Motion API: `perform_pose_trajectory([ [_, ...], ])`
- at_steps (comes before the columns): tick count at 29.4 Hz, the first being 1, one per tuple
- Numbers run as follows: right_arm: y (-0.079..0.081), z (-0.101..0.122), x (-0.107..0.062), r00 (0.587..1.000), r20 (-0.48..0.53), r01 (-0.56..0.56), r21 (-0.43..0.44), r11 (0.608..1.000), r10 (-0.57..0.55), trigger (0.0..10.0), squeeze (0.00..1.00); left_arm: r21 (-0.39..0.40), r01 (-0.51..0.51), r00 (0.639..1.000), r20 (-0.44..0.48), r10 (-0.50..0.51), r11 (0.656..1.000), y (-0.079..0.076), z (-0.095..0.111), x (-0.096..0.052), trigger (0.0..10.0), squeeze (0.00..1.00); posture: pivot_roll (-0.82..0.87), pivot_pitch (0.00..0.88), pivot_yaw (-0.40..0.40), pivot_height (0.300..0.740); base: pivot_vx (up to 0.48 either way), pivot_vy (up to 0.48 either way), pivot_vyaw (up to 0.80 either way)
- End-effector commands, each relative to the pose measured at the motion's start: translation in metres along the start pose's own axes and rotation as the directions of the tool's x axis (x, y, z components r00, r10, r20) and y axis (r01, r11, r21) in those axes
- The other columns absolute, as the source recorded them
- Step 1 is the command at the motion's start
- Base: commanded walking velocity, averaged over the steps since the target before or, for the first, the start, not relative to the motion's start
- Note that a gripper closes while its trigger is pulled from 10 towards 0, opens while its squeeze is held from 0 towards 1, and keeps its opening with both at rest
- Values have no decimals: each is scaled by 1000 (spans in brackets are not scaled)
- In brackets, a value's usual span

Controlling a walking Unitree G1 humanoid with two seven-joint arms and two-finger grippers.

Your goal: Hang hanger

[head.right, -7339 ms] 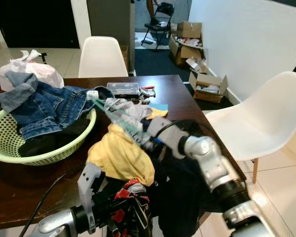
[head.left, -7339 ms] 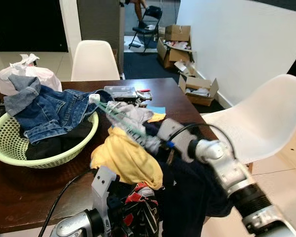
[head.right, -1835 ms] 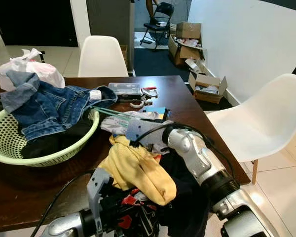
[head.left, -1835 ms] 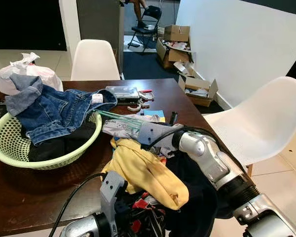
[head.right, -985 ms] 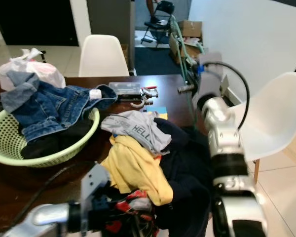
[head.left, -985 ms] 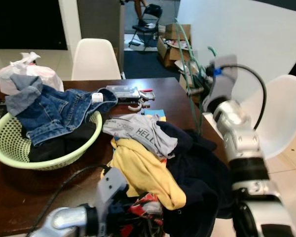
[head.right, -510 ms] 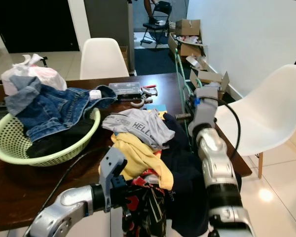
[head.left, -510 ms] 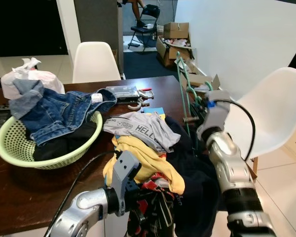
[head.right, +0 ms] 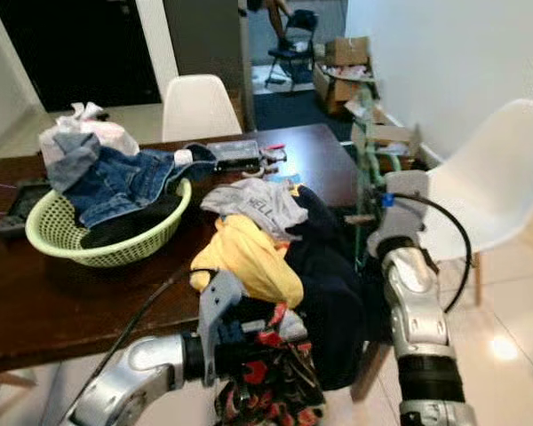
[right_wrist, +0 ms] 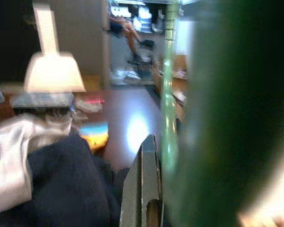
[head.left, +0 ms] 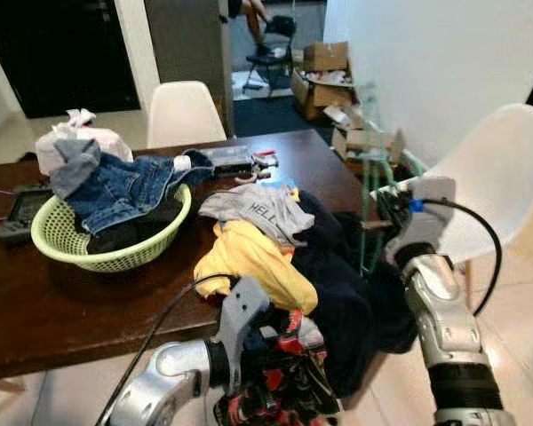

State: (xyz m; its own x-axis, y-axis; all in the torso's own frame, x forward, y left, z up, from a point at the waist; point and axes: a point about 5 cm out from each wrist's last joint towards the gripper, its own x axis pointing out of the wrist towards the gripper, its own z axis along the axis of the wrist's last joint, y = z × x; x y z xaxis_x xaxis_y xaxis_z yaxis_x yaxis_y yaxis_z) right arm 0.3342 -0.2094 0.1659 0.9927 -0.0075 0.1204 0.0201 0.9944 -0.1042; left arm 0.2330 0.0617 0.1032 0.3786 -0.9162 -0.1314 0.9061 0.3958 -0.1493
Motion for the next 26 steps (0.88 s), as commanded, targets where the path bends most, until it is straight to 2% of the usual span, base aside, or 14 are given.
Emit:
perform_pose_trajectory([
  [1,0,-38,-12,989,-144,26,1,1000,-26,10000,0,1,8,1000,0,-8,1000,1,-5,2,10000,0,-9,0,-7,740,-420,0,0],
  [7,-10,-58,-23,976,-196,97,19,995,-92,10000,0,-9,-7,1000,3,7,1000,10,-7,6,10000,0,-26,0,10,740,-421,0,-579],
  [8,-13,-62,-26,972,-205,121,43,992,-110,10000,0,-10,-12,1000,0,12,1000,14,-8,7,10000,0,-26,0,10,740,-420,0,-763],
  [12,-15,-64,-27,970,-207,142,67,988,-126,10000,0,-11,-16,1000,-5,16,1000,17,-9,8,10000,0,-38,0,21,740,-423,0,-763],
  [13,-19,-66,-28,968,-203,170,113,979,-145,10000,0,-12,-12,1000,-14,12,1000,20,-11,11,10000,0,-47,0,33,740,-409,0,-763],
  [16,-21,-67,-28,968,-196,187,141,972,-157,10000,0,-16,4,1000,-17,-4,1000,20,-12,15,10000,0,-50,0,37,740,-395,0,-760],
  [21,-22,-69,-28,966,-195,199,154,968,-168,10000,0,-17,4,1000,-10,-4,1000,22,-11,18,10000,0,-50,0,37,740,-341,0,-760],
  [23,-23,-72,-27,963,-204,212,161,964,-177,10000,0,-12,-20,1000,22,20,1000,29,-7,20,10000,0,-42,0,29,740,-129,0,-763],
  [25,-23,-74,-24,961,-209,215,166,962,-179,10000,0,-7,-83,995,63,83,997,42,-1,23,10000,0,-41,0,27,740,0,0,-759],
  [26,-23,-74,-24,961,-209,215,166,962,-179,10000,0,-7,-83,995,63,83,997,42,-1,23,10000,0,-41,0,27,740,0,0,-756],
])
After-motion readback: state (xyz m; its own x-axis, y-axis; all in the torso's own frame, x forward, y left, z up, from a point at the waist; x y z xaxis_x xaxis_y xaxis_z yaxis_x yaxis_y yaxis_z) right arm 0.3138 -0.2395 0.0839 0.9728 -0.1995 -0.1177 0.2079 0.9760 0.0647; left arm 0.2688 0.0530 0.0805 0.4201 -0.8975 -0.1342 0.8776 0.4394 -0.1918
